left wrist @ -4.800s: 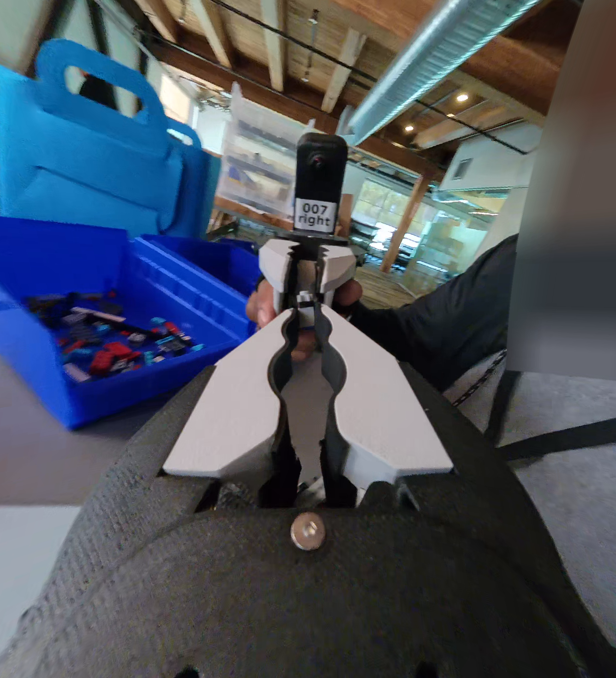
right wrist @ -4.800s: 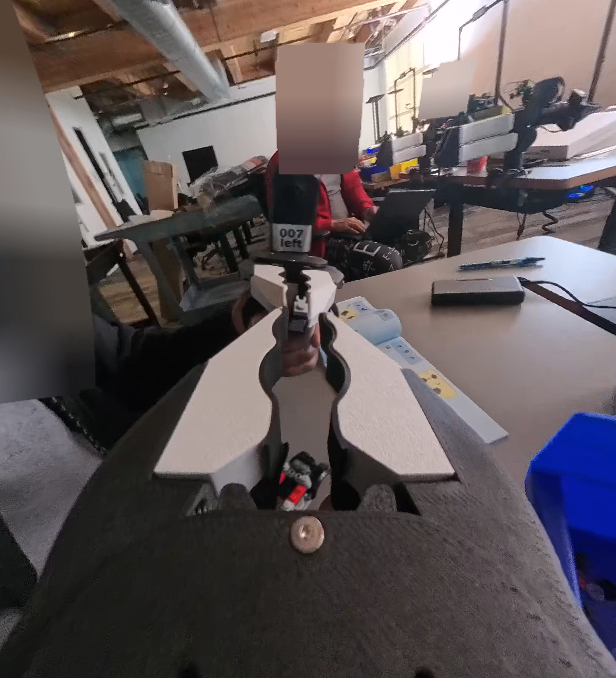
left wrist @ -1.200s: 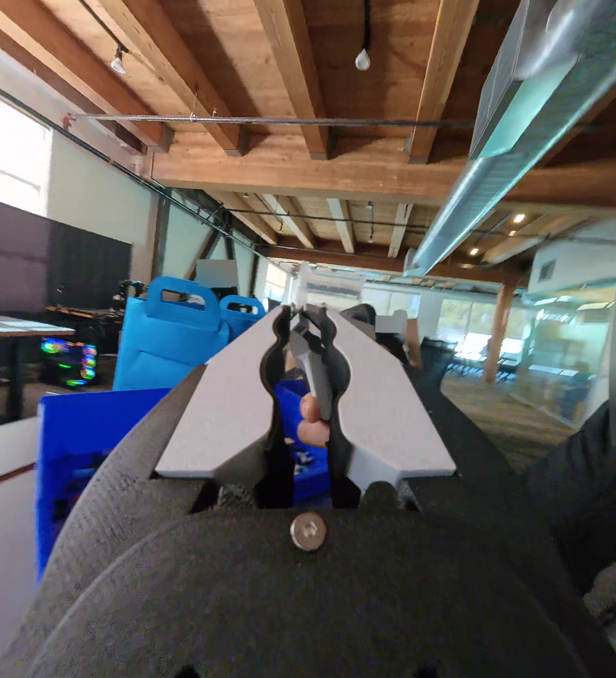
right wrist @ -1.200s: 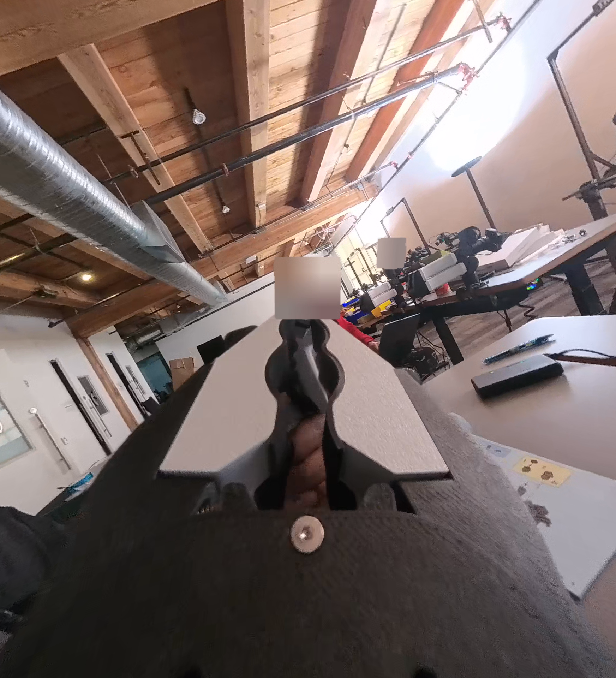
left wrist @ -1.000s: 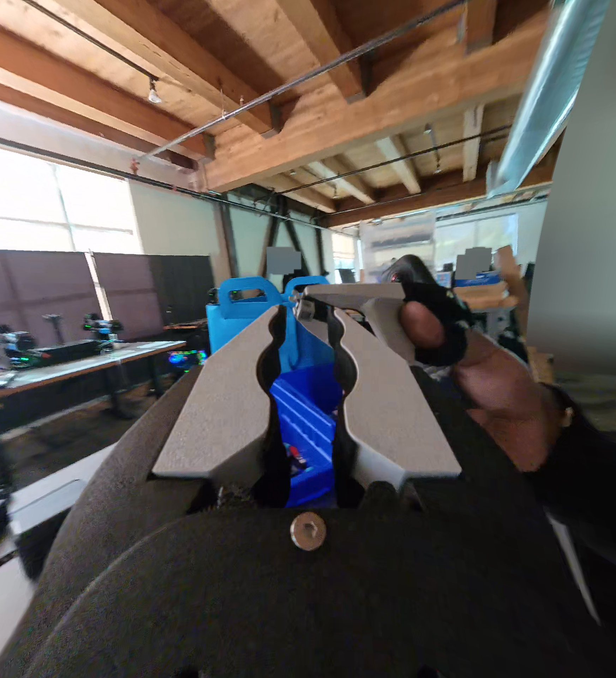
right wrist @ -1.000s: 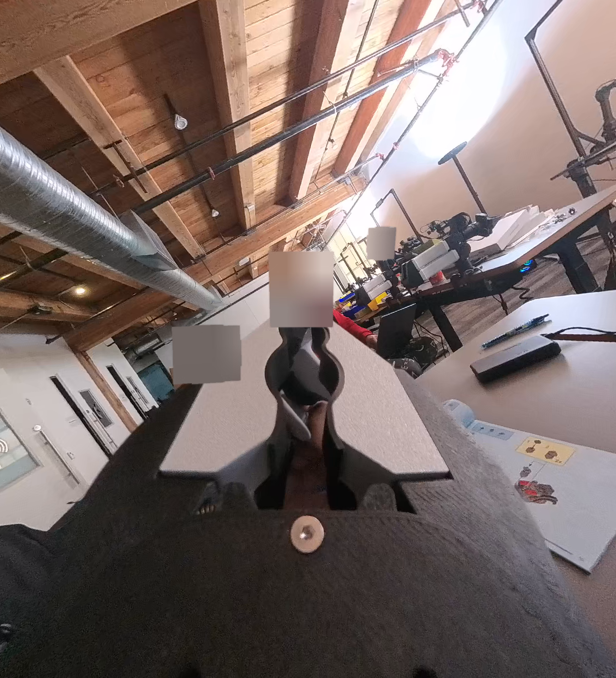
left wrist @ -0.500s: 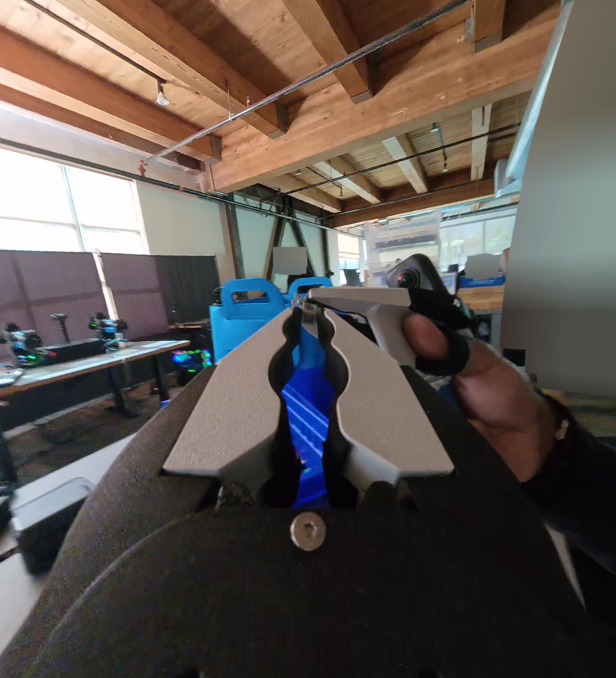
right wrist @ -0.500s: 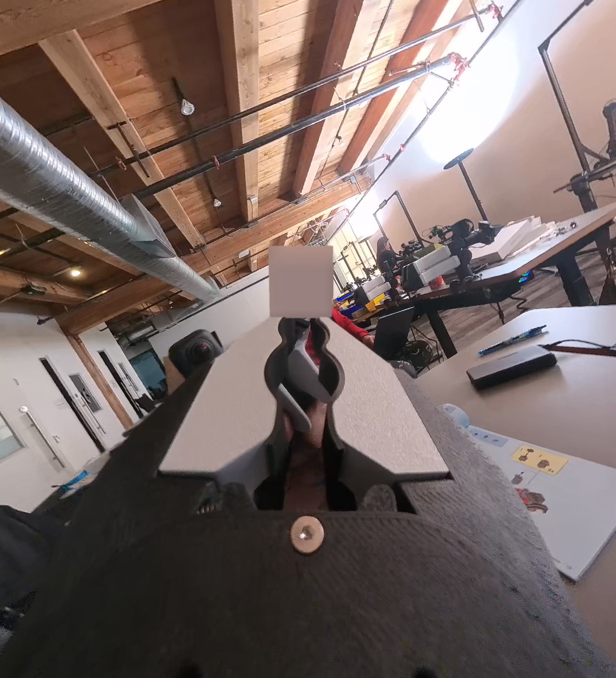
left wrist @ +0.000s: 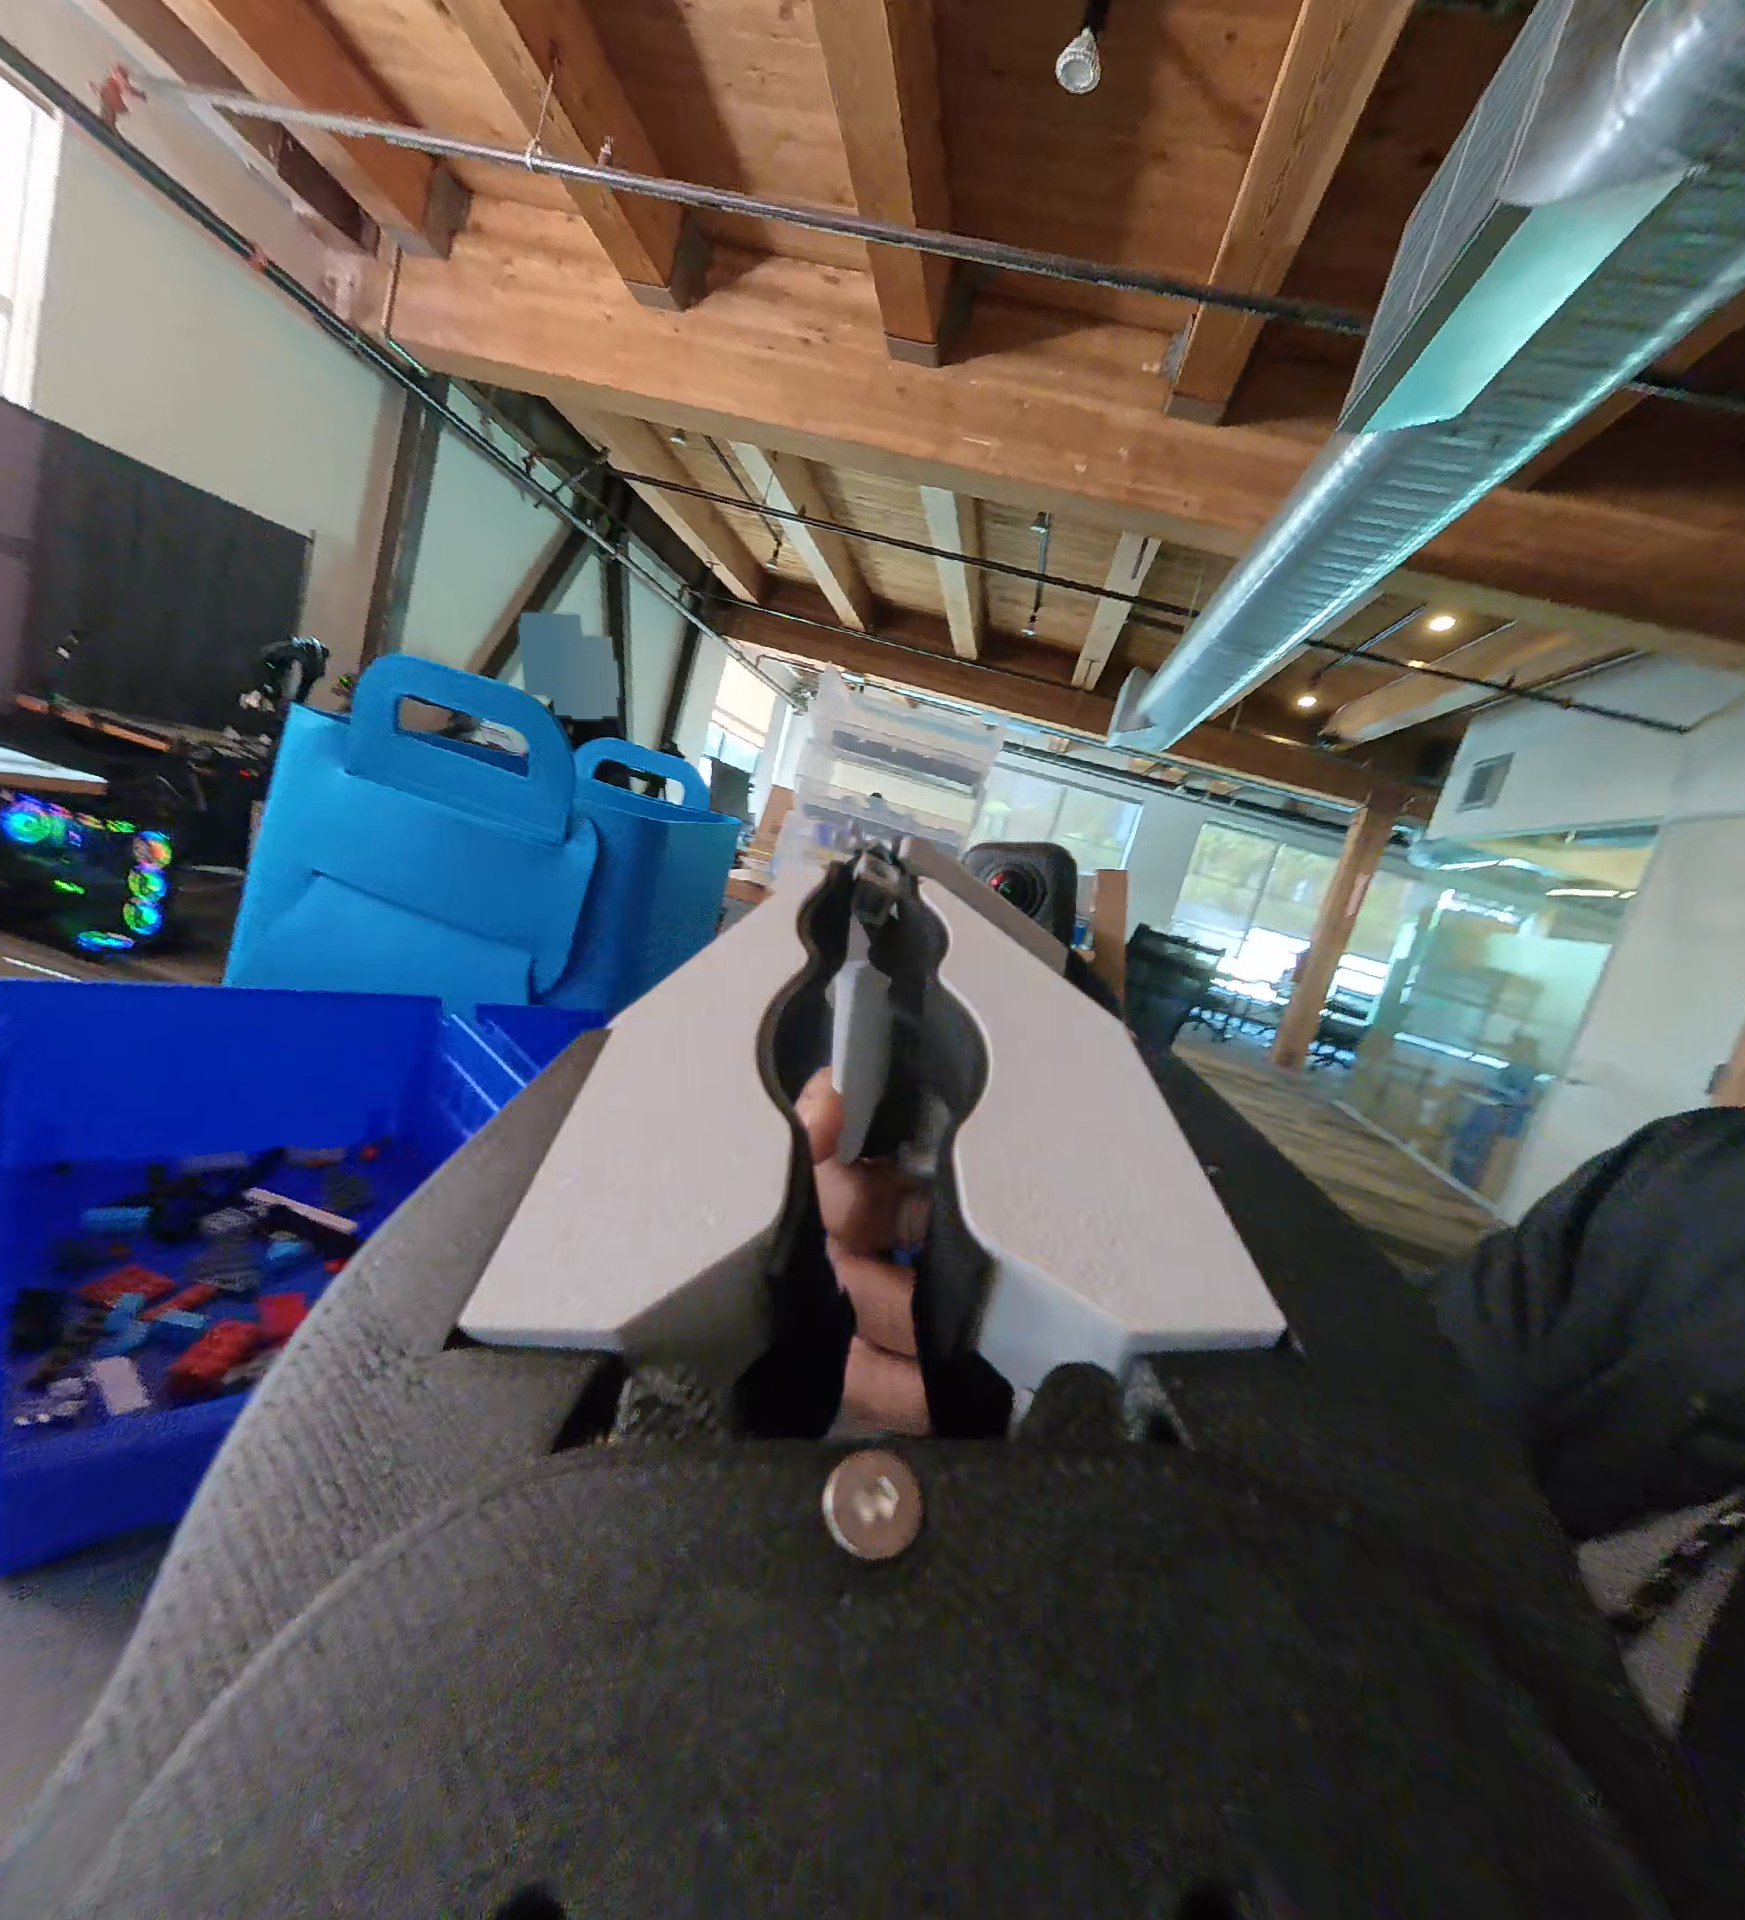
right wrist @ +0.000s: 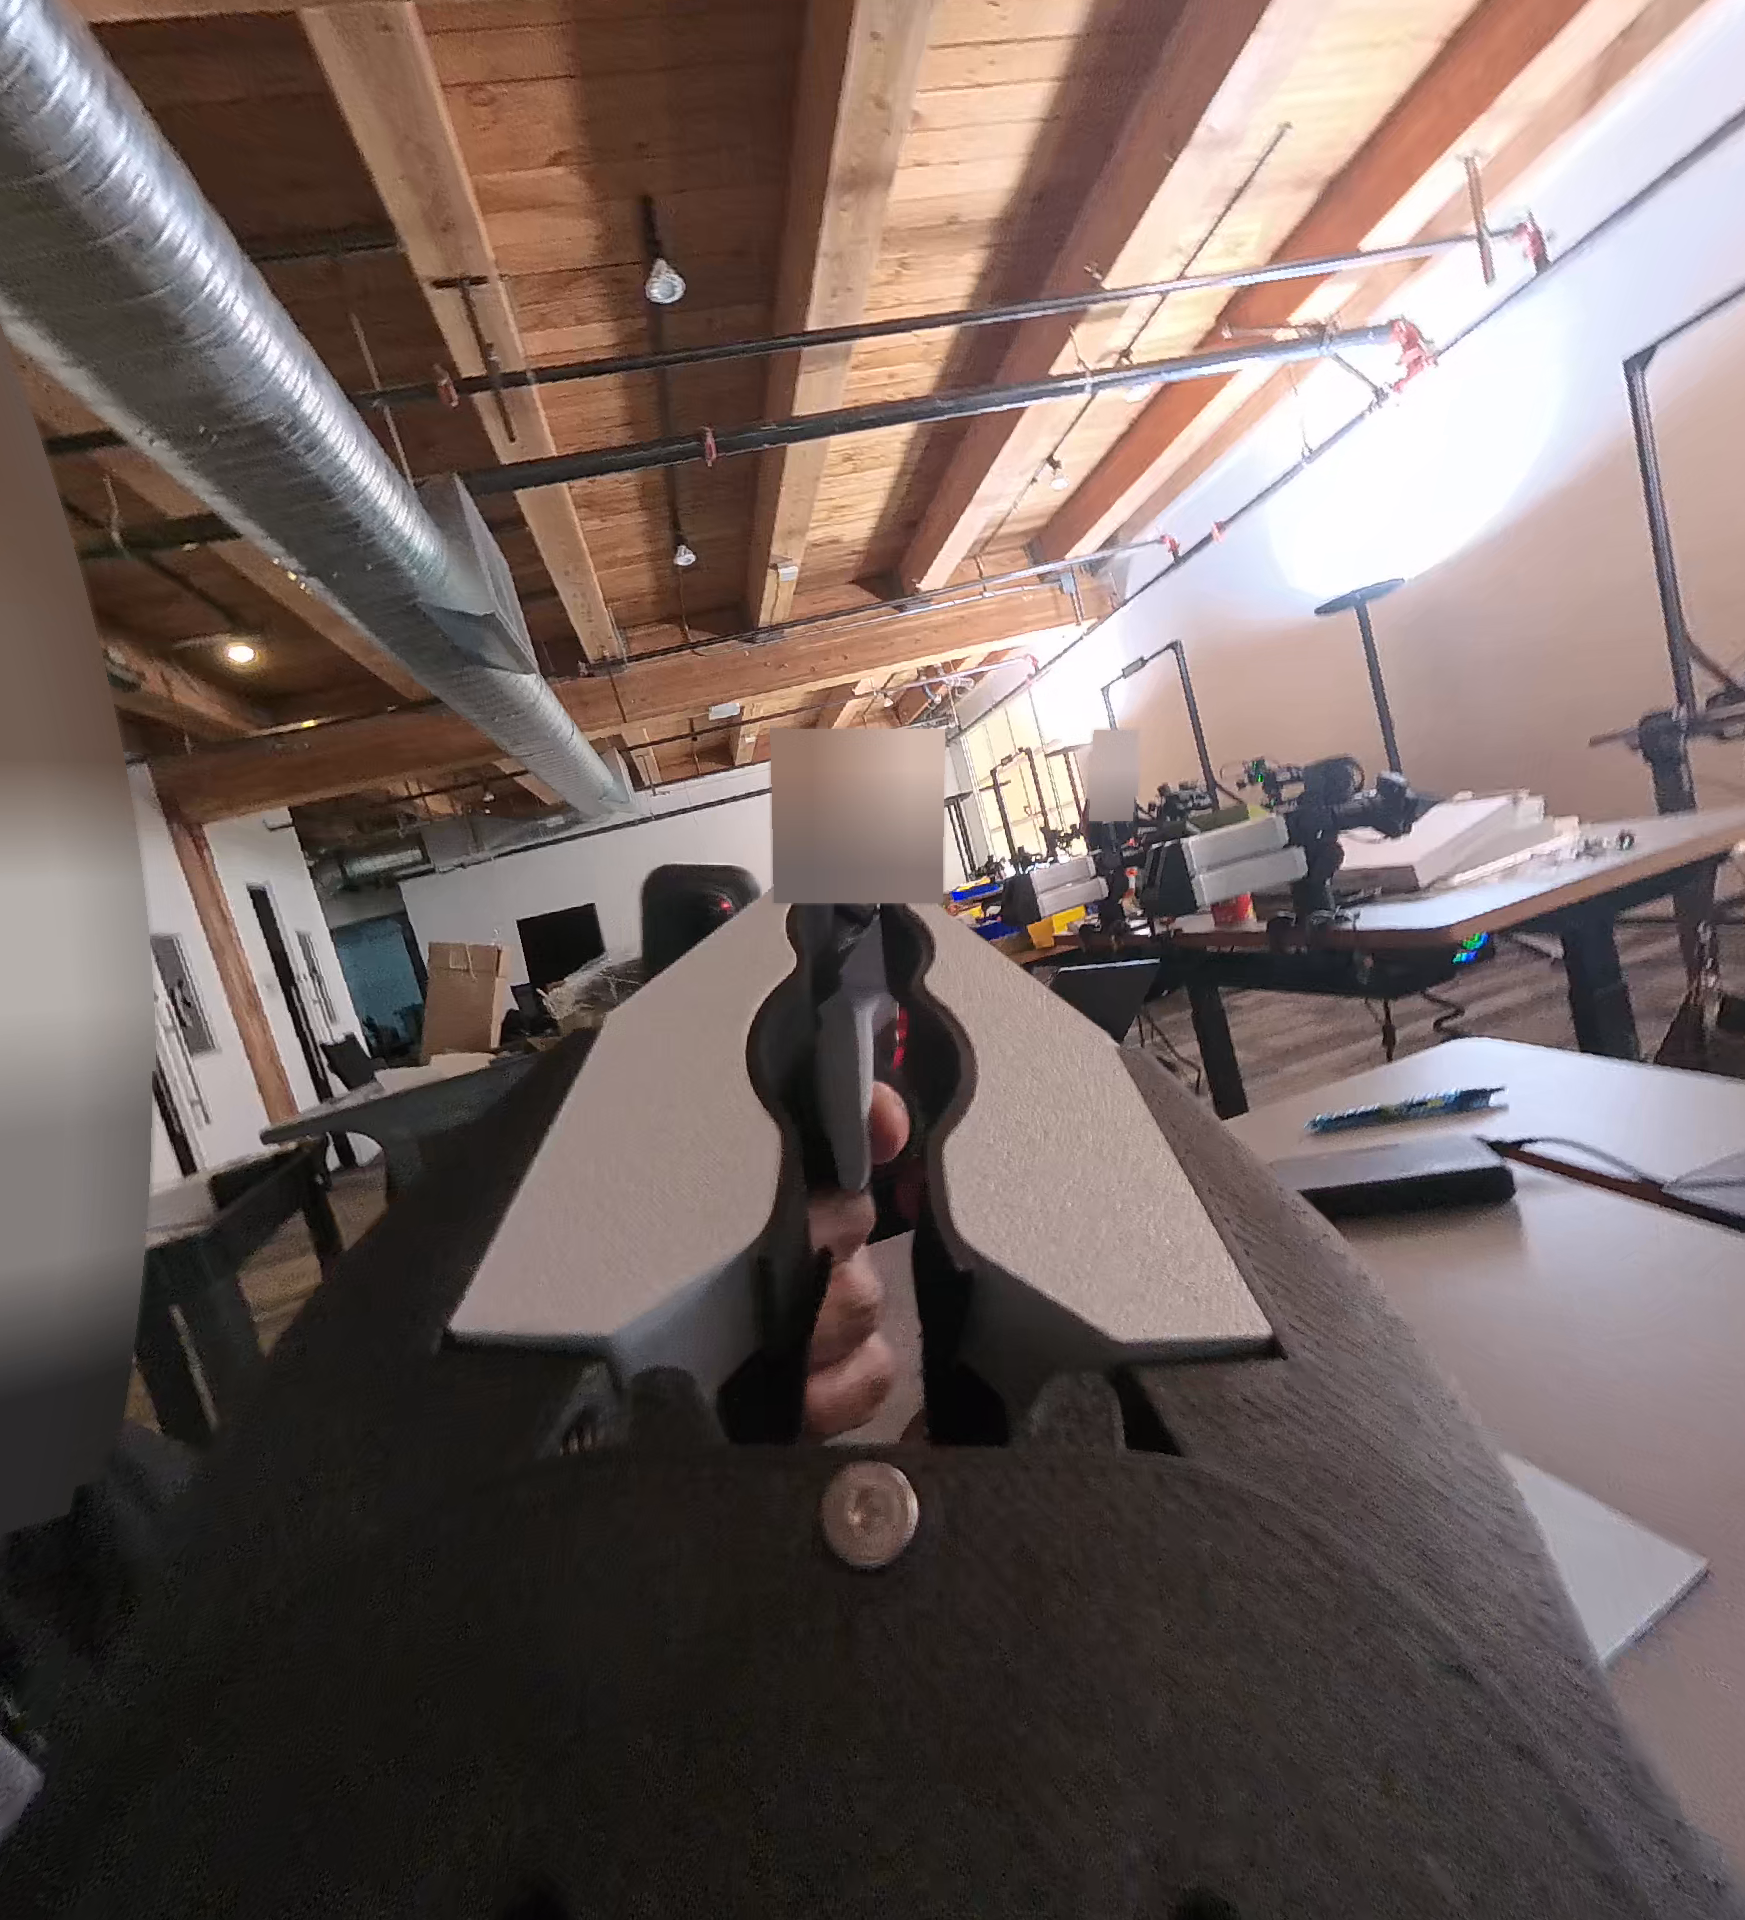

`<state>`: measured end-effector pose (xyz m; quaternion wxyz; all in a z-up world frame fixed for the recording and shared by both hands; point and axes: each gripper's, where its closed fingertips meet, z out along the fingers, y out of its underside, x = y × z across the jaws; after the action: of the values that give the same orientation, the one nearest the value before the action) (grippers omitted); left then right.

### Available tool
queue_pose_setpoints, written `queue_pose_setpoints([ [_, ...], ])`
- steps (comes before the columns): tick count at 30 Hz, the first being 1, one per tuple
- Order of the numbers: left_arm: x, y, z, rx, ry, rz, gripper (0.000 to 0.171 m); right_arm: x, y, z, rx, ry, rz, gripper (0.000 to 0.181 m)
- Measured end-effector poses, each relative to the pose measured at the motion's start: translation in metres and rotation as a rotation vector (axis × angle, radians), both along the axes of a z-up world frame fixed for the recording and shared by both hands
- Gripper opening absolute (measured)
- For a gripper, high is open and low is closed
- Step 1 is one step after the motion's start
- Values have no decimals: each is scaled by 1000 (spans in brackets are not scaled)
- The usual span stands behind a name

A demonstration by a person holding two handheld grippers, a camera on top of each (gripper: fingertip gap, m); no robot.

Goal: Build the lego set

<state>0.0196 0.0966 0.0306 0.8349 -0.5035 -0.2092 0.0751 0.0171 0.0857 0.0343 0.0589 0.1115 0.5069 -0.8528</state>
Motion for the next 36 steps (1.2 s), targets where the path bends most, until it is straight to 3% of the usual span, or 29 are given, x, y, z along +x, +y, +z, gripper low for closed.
queue_pose_setpoints([
  [11, 4, 5, -2, 92, -109, -144, 9, 6, 3, -1, -15, 150, 9, 10],
  [15, 2, 1, -1, 71, -49, -100, 8, 5, 1, 1, 23, 76, 35, 11],
  [19, 0, -3, -1, 16, 13, -27, 7, 5, 6, 6, 31, -30, 73, 22],
  [25, 1, -1, -4, -166, 158, 113, 7, 4, 5, 0, 162, -169, 135, 22],
  [36, 3, 3, -10, -323, 264, 195, 8, 7, 3, -12, 275, -208, 195, 10],
])
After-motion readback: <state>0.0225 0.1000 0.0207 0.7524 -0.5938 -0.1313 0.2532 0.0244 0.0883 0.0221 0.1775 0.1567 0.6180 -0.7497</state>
